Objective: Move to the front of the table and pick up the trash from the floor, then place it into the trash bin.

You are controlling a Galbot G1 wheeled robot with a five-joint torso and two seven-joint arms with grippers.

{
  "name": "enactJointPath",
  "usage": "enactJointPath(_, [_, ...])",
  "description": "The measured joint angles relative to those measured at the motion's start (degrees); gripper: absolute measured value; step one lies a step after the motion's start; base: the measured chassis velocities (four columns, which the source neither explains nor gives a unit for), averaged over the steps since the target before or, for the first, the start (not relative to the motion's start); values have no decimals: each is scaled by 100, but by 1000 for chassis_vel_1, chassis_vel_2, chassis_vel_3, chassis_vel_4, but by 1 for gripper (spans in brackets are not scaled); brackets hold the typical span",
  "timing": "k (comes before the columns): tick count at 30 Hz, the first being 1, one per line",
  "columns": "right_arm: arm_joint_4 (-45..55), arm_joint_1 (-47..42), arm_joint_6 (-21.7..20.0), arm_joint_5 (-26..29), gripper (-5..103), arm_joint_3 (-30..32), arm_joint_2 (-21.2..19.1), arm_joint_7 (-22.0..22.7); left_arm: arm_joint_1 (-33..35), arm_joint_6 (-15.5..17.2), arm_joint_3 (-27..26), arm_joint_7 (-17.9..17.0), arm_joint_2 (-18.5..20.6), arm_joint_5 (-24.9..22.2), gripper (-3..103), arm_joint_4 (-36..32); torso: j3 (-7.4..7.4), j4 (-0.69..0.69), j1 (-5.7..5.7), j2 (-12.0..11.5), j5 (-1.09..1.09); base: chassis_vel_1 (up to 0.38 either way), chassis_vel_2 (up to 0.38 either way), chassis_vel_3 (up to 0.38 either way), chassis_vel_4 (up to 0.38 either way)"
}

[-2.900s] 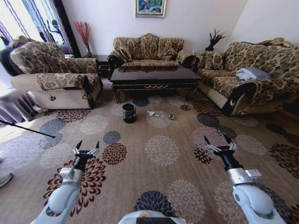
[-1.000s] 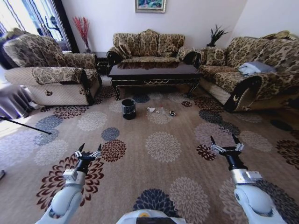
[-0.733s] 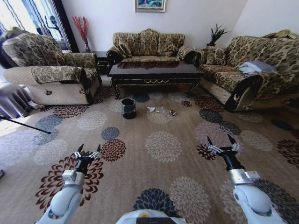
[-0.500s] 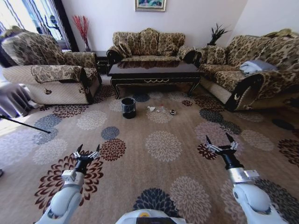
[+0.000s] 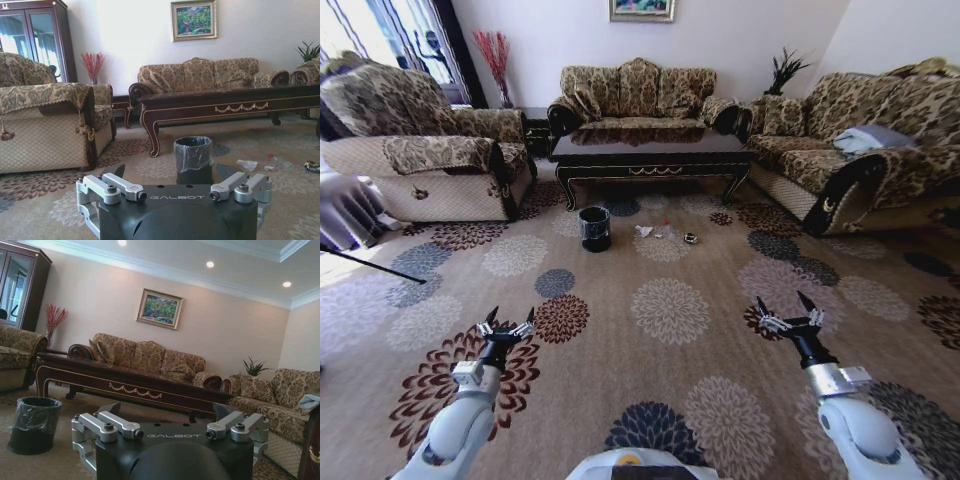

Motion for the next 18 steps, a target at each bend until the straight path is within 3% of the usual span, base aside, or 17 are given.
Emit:
enactJointPath(12, [4,113,52,-162,100,-4,-51,255,-37,25,-6,-36,-1,-9,100,-11,-156,0,-80,-236,0,0,0,0,0])
enactJointPath(18, [41,40,55,-211,100,-44,-65,67,2,2,-18,-13,-29,-5,100,-16,-289,0,-127,-416,0,0,0,0,0])
